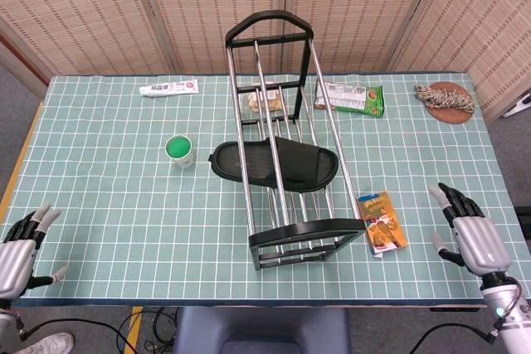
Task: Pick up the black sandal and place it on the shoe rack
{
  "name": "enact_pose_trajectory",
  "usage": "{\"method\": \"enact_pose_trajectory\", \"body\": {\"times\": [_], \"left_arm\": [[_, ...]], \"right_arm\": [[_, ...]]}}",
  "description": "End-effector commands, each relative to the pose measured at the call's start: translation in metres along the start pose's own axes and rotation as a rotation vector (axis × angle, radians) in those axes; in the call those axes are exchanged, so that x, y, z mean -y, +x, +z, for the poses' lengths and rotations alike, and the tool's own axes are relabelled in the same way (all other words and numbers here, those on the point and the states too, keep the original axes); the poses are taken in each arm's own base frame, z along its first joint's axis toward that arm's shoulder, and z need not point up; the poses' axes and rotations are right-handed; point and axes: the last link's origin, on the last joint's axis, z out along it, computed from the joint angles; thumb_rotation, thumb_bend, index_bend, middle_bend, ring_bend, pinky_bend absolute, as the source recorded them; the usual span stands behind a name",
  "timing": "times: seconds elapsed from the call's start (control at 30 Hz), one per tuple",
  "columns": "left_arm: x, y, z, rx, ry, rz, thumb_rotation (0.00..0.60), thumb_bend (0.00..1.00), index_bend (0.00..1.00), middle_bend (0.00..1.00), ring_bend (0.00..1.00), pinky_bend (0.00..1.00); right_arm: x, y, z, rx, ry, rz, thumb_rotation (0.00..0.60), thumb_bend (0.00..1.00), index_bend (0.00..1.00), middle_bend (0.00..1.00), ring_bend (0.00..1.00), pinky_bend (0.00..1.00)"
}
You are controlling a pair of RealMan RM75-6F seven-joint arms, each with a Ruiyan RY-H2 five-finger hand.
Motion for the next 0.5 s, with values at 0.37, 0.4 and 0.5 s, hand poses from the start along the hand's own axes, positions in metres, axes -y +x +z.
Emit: {"method": "enact_pose_trajectory", "body": {"times": [0.37, 0.4, 0.5], "left_arm": [[0.001, -0.017, -0.014, -0.059, -0.053, 0.008, 0.600, 0.15, 0.08, 0.03, 0.00, 0.07], [0.000, -0.017, -0.015, -0.060, -0.056, 0.010, 0.600, 0.15, 0.08, 0.03, 0.00, 0.07], [0.001, -0.017, -0.018, -0.066, -0.051, 0.017, 0.600, 0.15, 0.08, 0.03, 0.00, 0.07]], "right_arm": [[0.002, -0.003, 0.001, 0.008, -0.045, -0.025, 0.600, 0.45, 0.00, 0.00, 0.00, 0.09], [0.004, -0.003, 0.000, 0.007, -0.043, -0.021, 0.600, 0.45, 0.00, 0.00, 0.00, 0.09], [0.007, -0.002, -0.002, -0.002, -0.034, -0.023, 0.600, 0.45, 0.00, 0.00, 0.00, 0.09]]}}
